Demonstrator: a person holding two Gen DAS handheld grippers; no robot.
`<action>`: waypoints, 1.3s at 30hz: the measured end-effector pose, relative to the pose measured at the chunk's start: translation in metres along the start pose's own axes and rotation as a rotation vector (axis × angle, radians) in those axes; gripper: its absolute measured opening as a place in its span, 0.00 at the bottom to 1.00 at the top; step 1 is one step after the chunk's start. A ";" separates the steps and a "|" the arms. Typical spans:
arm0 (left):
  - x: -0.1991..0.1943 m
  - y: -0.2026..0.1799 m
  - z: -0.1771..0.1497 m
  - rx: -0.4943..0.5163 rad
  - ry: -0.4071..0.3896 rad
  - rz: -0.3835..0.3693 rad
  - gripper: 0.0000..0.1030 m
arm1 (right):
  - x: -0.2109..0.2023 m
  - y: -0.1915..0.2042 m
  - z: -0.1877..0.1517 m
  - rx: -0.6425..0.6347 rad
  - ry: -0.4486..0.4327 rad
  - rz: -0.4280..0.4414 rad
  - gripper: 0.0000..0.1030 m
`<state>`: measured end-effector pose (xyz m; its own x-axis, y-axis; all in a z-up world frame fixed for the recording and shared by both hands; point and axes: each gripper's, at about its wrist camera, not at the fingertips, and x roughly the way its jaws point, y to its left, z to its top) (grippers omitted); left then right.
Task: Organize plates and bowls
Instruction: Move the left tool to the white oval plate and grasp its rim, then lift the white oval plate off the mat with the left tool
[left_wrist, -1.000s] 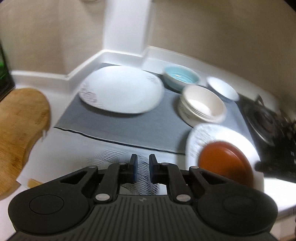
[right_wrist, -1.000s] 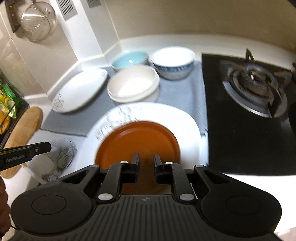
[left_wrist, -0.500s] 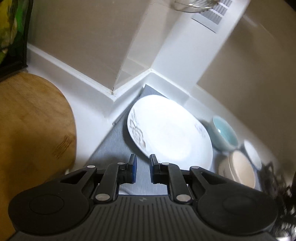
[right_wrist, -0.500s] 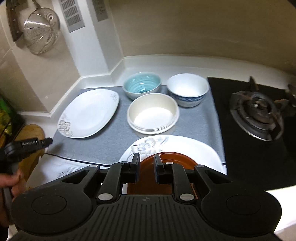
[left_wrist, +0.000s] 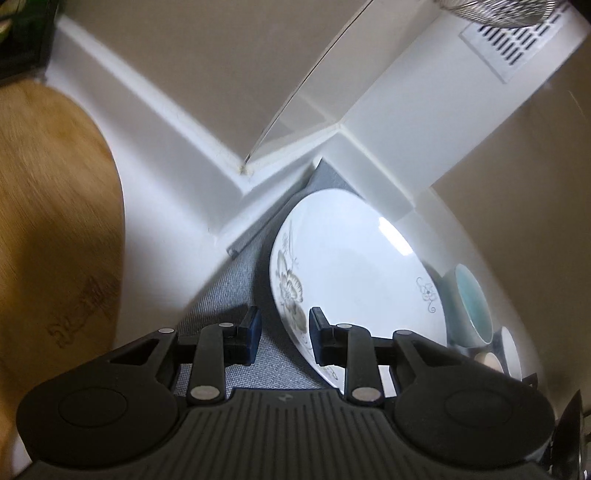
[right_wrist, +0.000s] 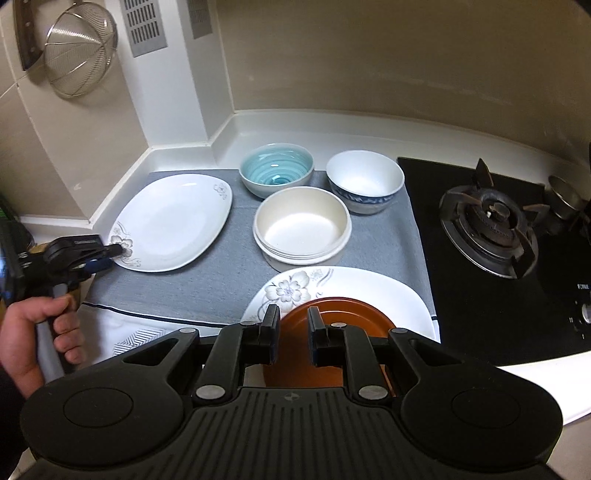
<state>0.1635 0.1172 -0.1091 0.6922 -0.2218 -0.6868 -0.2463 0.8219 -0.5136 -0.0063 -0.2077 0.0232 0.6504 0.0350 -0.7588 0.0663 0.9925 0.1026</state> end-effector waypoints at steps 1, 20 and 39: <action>0.003 0.001 0.001 -0.003 0.008 -0.009 0.18 | 0.001 0.002 0.001 0.001 0.003 -0.004 0.18; -0.081 0.035 -0.050 0.219 0.169 -0.055 0.25 | 0.052 0.071 0.018 -0.020 0.064 0.120 0.18; -0.072 0.032 -0.024 0.300 0.140 0.034 0.31 | 0.151 0.110 0.019 0.039 0.203 0.089 0.20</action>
<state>0.0891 0.1473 -0.0884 0.5817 -0.2449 -0.7757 -0.0421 0.9433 -0.3294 0.1138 -0.0958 -0.0675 0.4899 0.1492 -0.8589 0.0472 0.9793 0.1970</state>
